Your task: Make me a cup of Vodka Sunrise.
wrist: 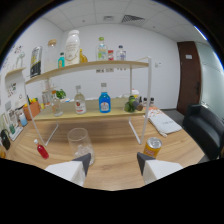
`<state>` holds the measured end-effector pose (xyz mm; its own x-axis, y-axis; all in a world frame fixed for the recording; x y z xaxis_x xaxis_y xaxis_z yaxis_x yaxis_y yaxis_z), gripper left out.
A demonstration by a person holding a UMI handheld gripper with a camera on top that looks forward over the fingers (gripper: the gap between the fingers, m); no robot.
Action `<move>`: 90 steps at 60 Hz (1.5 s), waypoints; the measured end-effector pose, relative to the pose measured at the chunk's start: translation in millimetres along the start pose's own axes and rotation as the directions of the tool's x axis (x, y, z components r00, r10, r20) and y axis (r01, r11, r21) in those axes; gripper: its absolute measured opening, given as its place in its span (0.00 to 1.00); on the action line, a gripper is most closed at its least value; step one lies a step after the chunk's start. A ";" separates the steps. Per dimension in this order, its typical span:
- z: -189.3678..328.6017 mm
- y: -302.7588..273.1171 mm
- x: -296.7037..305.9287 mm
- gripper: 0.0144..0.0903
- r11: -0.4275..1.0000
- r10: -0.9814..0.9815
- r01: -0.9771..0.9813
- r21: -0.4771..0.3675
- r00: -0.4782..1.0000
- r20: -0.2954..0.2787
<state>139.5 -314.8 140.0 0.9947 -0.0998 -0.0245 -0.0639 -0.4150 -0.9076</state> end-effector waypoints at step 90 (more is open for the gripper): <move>98.7 -127.6 -224.1 0.28 0.991 -0.065 0.049 0.122 0.989 0.136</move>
<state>-67.3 -150.3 219.9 0.9984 0.0517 -0.0220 -0.0051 -0.3056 -0.9521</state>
